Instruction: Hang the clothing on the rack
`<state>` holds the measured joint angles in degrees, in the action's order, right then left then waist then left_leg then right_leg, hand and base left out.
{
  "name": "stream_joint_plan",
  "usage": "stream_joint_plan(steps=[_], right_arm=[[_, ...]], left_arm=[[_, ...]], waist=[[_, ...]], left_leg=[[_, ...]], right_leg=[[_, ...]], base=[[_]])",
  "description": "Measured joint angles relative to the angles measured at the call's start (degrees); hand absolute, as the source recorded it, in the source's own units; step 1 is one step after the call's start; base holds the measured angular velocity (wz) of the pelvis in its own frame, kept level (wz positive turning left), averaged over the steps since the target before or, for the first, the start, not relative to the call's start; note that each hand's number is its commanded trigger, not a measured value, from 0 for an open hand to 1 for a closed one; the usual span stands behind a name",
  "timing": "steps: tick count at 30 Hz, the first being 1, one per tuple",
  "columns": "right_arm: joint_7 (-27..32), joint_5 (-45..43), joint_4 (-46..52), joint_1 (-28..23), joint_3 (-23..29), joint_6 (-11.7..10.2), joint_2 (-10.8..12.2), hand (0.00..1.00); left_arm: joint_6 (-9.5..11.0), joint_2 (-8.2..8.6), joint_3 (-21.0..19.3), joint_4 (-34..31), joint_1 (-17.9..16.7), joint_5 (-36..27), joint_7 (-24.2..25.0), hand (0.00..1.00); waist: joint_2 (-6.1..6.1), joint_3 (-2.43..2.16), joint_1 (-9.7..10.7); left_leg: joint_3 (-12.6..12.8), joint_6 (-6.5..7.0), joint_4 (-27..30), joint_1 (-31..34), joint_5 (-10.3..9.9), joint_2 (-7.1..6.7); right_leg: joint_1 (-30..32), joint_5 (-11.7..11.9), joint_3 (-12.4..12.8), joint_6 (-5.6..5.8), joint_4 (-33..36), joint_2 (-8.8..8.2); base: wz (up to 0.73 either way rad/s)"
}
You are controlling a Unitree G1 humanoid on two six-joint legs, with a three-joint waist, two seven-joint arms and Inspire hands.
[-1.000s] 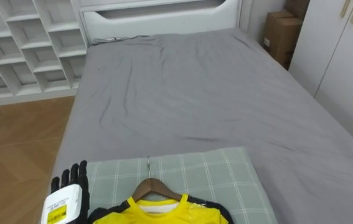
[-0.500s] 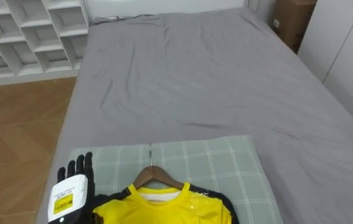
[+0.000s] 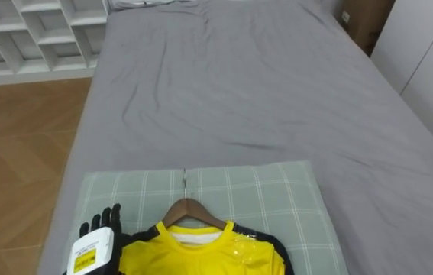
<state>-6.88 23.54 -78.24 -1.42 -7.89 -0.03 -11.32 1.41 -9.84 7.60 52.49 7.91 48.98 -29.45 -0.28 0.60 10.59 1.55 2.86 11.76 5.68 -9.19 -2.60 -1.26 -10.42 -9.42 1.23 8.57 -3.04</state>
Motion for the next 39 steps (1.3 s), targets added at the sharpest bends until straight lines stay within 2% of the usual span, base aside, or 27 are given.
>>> stream_joint_plan(steps=[2,6,18,22,27,31,39], right_arm=[[-0.15,1.3,-0.59,-0.05,-0.12,-0.49,0.3,0.0],[-0.15,1.92,-0.71,0.35,-2.16,-1.04,0.36,0.0],[-0.85,1.92,-2.23,2.5,-4.72,-1.38,0.2,0.0],[-1.52,1.56,-2.4,2.63,-4.64,-1.73,0.16,0.0],[-2.1,0.9,-2.4,2.95,-4.24,-1.81,0.02,0.0],[-2.59,0.9,-2.4,3.74,-4.39,-1.76,-0.6,0.0],[-3.2,0.93,-2.36,4.01,-4.63,-1.78,-0.89,0.0]], left_arm=[[0.62,0.0,1.04,1.03,1.07,-0.02,0.34,0.0],[1.47,0.0,2.13,3.21,2.95,0.01,0.36,0.0],[1.76,0.13,3.95,3.23,3.42,0.15,0.42,0.0],[1.76,0.11,3.97,3.25,5.08,0.5,1.26,0.0],[1.76,0.11,4.08,3.78,6.89,0.55,2.92,0.0],[1.76,0.11,4.67,3.83,7.81,0.45,4.28,0.0],[1.75,0.27,4.65,4.62,8.56,0.01,5.02,0.0]], waist=[[-0.35,0.24,0.15],[-0.64,0.39,0.15],[-0.76,0.41,0.21],[-0.75,0.43,0.19],[-0.52,0.74,0.33],[0.12,1.12,0.31],[0.25,1.14,0.18]], left_leg=[[-0.05,0.0,-0.01,0.33,0.0,-0.01],[-0.12,0.0,-0.14,0.8,0.0,-0.03],[0.05,0.0,-0.04,1.76,0.0,-0.01],[0.15,0.01,0.04,1.88,0.01,-0.01],[0.23,0.02,0.11,2.08,0.02,0.0],[0.21,0.02,0.6,3.5,0.02,-0.01],[0.19,0.01,1.08,4.85,0.13,0.03]], right_leg=[[0.25,0.0,0.08,0.0,-0.01,0.0],[0.65,0.0,0.11,0.0,-0.01,0.01],[1.77,0.0,0.74,0.0,0.0,0.05],[1.87,0.0,0.63,0.0,0.0,0.02],[2.12,0.0,0.62,0.0,0.0,0.02],[3.26,0.01,0.49,-0.01,0.01,-0.01],[4.36,0.01,0.06,-0.01,0.05,-0.01]], base=[[0.02],[0.01],[0.0],[0.0],[0.0],[0.0],[0.01]])
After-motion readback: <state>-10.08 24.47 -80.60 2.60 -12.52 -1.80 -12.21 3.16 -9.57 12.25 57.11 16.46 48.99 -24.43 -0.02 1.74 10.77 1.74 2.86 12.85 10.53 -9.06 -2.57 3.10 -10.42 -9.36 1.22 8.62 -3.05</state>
